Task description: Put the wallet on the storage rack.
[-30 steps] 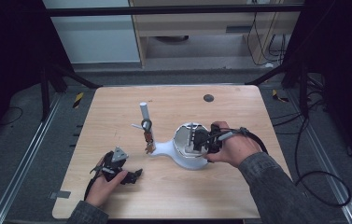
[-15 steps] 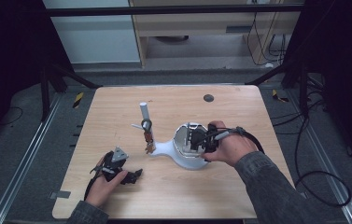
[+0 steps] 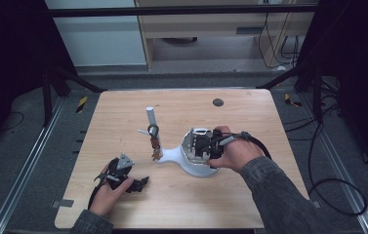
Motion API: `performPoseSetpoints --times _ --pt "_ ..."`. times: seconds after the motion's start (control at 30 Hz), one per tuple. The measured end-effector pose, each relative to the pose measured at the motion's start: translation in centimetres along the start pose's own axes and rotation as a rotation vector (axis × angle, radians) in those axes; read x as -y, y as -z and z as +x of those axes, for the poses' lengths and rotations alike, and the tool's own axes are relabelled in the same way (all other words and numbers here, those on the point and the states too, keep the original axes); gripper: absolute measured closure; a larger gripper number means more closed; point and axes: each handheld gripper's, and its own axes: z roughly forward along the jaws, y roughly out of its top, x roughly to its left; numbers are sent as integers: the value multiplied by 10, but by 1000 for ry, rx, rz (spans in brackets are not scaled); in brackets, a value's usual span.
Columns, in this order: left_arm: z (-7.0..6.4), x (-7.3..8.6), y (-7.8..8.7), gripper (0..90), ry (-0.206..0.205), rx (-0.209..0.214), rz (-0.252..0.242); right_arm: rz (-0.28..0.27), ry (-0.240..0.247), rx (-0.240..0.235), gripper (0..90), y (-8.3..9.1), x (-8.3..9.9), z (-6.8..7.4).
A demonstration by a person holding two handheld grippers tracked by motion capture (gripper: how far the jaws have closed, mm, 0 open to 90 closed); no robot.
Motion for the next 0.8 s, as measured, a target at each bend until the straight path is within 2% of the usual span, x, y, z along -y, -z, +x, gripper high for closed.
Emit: performPoseSetpoints --times 0.8 --pt "0 0 0 0 -2 1 1 29 13 -12 316 -10 -6 2"
